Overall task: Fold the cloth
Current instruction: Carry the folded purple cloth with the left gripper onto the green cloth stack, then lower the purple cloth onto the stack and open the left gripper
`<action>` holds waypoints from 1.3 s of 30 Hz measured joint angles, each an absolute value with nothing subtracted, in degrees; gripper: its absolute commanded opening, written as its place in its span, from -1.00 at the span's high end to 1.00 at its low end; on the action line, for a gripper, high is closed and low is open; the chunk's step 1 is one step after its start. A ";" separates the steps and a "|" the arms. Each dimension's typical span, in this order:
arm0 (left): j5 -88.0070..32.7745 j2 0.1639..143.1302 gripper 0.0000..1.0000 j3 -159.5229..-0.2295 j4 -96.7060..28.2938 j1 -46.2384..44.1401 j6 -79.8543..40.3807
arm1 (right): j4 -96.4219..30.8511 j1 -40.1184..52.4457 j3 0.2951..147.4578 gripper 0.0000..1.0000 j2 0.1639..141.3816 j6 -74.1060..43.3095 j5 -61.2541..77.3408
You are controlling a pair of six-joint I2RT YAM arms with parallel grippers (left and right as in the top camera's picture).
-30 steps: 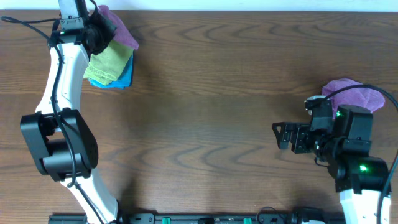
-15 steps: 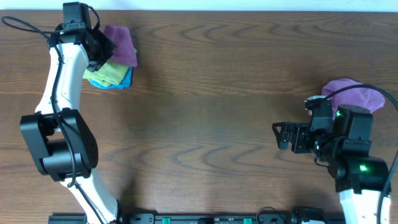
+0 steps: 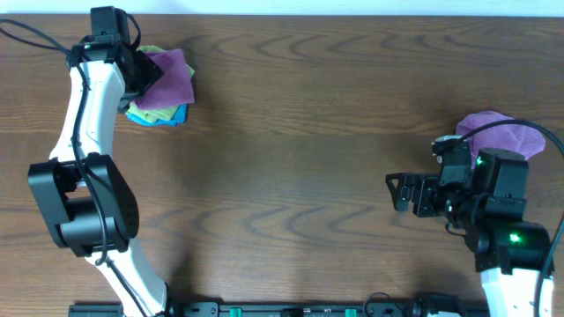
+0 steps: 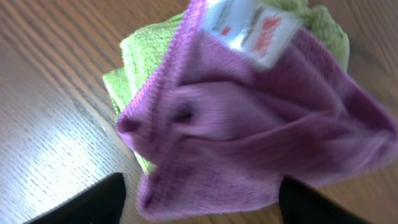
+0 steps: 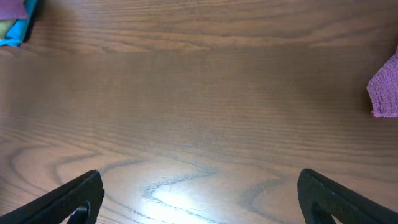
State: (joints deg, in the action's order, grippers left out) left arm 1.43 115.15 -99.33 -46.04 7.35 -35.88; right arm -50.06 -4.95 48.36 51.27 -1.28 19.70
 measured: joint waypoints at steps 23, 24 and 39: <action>-7.09 109.27 0.88 -99.33 -46.39 13.82 -34.52 | -50.06 -4.95 48.36 -0.98 51.27 -1.28 19.70; -7.84 108.57 0.88 -99.33 -46.30 13.82 -34.46 | -50.09 -4.95 48.36 -0.99 51.27 -1.28 19.70; -14.37 109.32 0.88 -99.35 -38.85 11.75 -34.59 | -50.09 -4.95 48.36 -0.99 51.27 -1.30 19.73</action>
